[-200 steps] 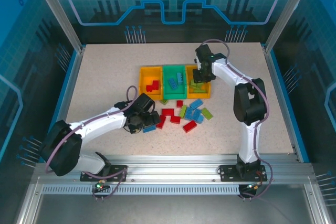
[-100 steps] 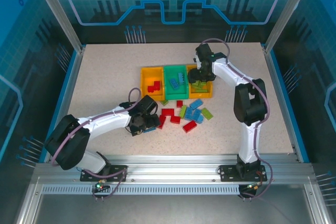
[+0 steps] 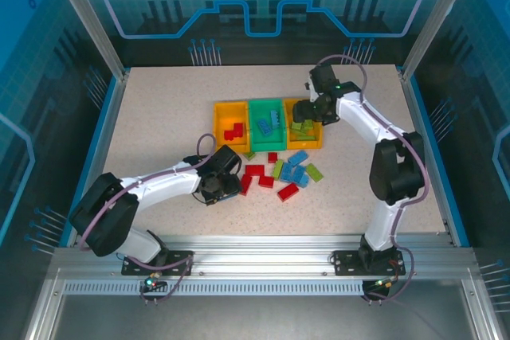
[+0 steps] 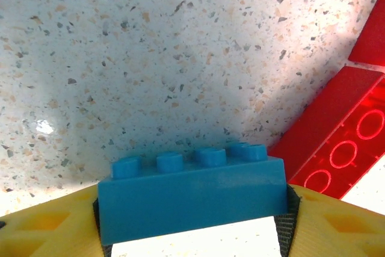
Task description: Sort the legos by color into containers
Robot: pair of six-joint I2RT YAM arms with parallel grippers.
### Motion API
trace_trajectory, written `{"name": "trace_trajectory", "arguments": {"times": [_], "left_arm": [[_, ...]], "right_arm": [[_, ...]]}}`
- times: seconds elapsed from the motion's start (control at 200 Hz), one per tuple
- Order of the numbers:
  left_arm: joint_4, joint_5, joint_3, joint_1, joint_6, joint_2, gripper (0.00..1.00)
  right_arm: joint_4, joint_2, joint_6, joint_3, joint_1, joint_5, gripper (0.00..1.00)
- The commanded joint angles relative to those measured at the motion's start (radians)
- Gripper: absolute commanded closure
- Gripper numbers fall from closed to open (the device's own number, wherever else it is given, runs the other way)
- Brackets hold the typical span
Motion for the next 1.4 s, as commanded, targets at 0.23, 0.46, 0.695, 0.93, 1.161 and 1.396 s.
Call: {"name": "trace_trajectory", "arguments": {"times": [0.23, 0.46, 0.695, 0.93, 1.161, 1.396], "left_arm": [[-0.077, -0.064, 0.021, -0.006, 0.018, -0.048, 0.35], [-0.131, -0.136, 0.185, 0.003, 0.112, -0.033, 0.34], [-0.094, -0.129, 0.471, 0.029, 0.253, 0.130, 0.34], [-0.077, -0.084, 0.803, 0.069, 0.387, 0.420, 0.34], [-0.038, -0.030, 0.955, 0.117, 0.423, 0.595, 0.34], [-0.018, -0.010, 1.022, 0.124, 0.433, 0.671, 0.32]], "right_arm": [[0.044, -0.097, 0.028, -0.116, -0.048, -0.048, 0.22], [0.091, -0.175, 0.025, -0.272, -0.036, -0.020, 0.23], [0.126, -0.248, 0.047, -0.392, -0.026, -0.066, 0.24], [0.123, -0.334, 0.141, -0.507, 0.083, -0.065, 0.25], [0.134, -0.375, 0.205, -0.584, 0.132, -0.051, 0.25], [0.096, -0.331, 0.157, -0.618, 0.123, 0.015, 0.31]]}}
